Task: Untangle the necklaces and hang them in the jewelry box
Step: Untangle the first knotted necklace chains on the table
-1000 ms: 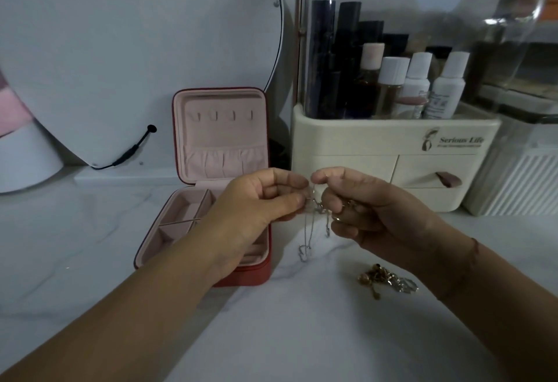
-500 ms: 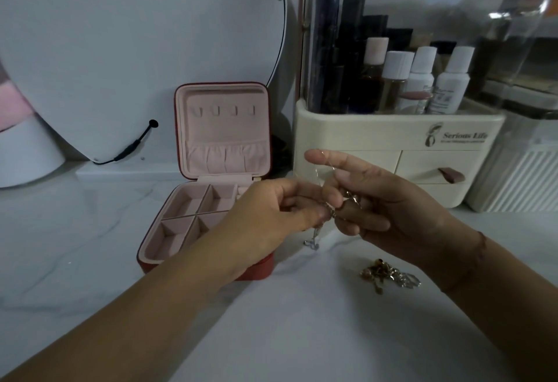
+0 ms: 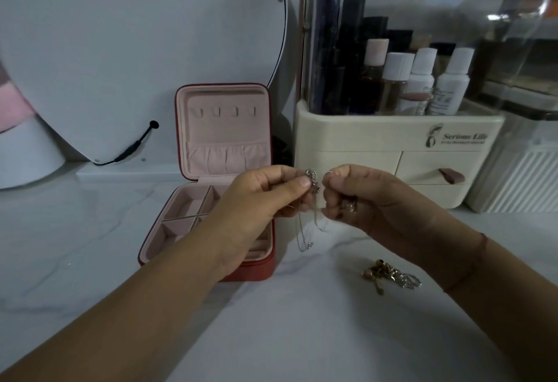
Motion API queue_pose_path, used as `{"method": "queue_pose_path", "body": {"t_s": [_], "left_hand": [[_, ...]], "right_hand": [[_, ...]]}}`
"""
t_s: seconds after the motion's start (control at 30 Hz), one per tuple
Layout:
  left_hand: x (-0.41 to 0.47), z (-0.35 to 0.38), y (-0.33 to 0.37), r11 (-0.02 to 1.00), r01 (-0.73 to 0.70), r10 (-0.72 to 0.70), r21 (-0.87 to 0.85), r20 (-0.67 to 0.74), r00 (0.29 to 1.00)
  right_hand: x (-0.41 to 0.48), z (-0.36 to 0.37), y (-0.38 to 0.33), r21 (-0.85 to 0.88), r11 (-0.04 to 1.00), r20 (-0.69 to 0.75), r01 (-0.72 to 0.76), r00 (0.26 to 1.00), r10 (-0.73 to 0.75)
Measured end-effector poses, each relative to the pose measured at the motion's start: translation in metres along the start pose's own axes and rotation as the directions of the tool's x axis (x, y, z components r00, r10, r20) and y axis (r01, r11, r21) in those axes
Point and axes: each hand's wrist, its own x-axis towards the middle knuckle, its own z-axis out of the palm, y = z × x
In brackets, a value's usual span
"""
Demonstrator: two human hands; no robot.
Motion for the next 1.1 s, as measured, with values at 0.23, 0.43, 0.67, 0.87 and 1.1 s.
{"method": "queue_pose_path", "body": {"t_s": [0.23, 0.43, 0.67, 0.87, 1.1], "left_hand": [[-0.001, -0.001, 0.001, 1.000, -0.002, 0.002, -0.016, 0.007, 1.000], [-0.002, -0.001, 0.003, 0.996, -0.010, 0.010, 0.088, -0.001, 1.000], [-0.002, 0.001, 0.005, 0.992, 0.012, -0.009, 0.123, -0.026, 1.000], [-0.002, 0.002, 0.005, 0.991, 0.068, -0.067, 0.115, -0.012, 0.998], [-0.004, 0.004, 0.005, 0.984, 0.073, -0.074, 0.163, 0.000, 0.997]], "right_hand": [[-0.002, 0.005, -0.002, -0.229, 0.973, -0.057, 0.027, 0.998, -0.041], [-0.005, 0.014, -0.003, -0.297, 0.951, -0.051, 0.085, 0.993, -0.105], [-0.003, 0.015, 0.000, -0.454, 0.878, -0.085, 0.150, 0.974, -0.211], [-0.004, 0.014, 0.000, -0.478, 0.862, -0.150, 0.170, 0.951, -0.270], [-0.007, 0.016, -0.006, -0.465, 0.867, -0.167, 0.180, 0.944, -0.285]]}}
